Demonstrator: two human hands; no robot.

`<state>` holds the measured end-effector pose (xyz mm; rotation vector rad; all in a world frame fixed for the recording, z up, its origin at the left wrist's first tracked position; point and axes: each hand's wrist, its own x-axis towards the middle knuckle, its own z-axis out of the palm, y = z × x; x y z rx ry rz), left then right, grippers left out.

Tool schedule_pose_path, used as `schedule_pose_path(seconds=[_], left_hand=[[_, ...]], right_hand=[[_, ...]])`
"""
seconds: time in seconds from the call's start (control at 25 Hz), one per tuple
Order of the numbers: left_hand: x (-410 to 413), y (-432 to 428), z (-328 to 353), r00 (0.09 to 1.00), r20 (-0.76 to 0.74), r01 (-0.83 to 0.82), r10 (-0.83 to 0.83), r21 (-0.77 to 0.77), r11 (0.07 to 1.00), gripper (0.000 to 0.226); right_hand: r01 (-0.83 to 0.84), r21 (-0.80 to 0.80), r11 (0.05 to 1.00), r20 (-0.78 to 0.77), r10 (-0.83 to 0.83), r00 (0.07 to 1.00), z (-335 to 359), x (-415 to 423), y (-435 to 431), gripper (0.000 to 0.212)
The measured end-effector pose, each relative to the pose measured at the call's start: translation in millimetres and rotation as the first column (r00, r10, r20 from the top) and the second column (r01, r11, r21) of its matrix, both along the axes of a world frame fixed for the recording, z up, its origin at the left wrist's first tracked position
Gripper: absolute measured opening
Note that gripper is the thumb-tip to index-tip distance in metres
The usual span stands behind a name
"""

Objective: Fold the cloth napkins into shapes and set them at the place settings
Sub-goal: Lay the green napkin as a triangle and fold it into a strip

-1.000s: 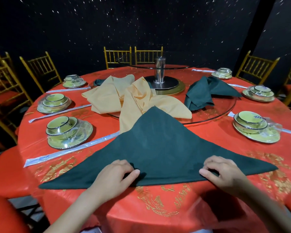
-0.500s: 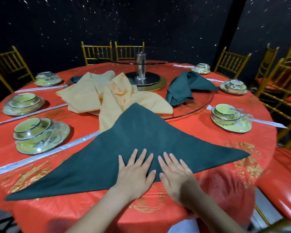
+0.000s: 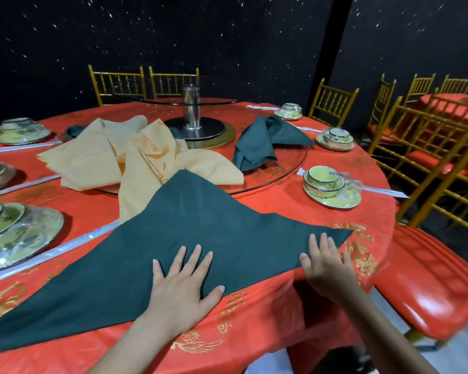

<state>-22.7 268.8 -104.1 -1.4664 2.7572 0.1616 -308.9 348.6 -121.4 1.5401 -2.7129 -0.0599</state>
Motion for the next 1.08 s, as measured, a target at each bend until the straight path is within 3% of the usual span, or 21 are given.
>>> schedule_pose_path(seconds=[0.24, 0.36, 0.44, 0.52, 0.64, 0.8, 0.92, 1.08], left_hand=[[-1, 0, 1, 1.0, -0.006, 0.002, -0.002, 0.002, 1.0, 0.09], [1, 1, 2, 1.0, -0.005, 0.003, -0.003, -0.001, 1.0, 0.089], [-1, 2, 3, 1.0, -0.02, 0.004, -0.004, 0.005, 1.0, 0.088], [-1, 3, 5, 0.999, -0.054, 0.002, -0.001, 0.006, 1.0, 0.086], [16, 8, 8, 0.993, -0.104, -0.054, 0.052, -0.021, 0.998, 0.086], [81, 11, 2, 0.983, -0.074, -0.173, 0.17, -0.035, 0.984, 0.082], [119, 7, 4, 0.99, -0.058, -0.128, 0.127, 0.002, 0.992, 0.076], [156, -6, 6, 0.994, -0.04, -0.105, 0.105, -0.003, 0.994, 0.073]], right_hand=[[0.28, 0.006, 0.96, 0.241, -0.273, 0.931, 20, -34, -2, 0.061], [0.343, 0.04, 0.938, 0.208, -0.344, 0.916, 28, -33, -5, 0.066], [0.242, -0.086, 0.966, 0.104, -0.233, 0.967, 32, -7, -13, 0.071], [-0.057, -0.236, 0.97, 0.064, 0.074, 0.995, 35, 46, -25, 0.083], [-0.373, -0.183, 0.91, 0.11, 0.396, 0.912, 34, 120, -32, 0.101], [-0.46, -0.076, 0.885, 0.107, 0.466, 0.878, 24, 146, -36, 0.119], [-0.444, -0.061, 0.894, 0.107, 0.448, 0.887, 20, 148, -37, 0.107], [-0.428, -0.06, 0.902, 0.088, 0.432, 0.897, 21, 148, -36, 0.106]])
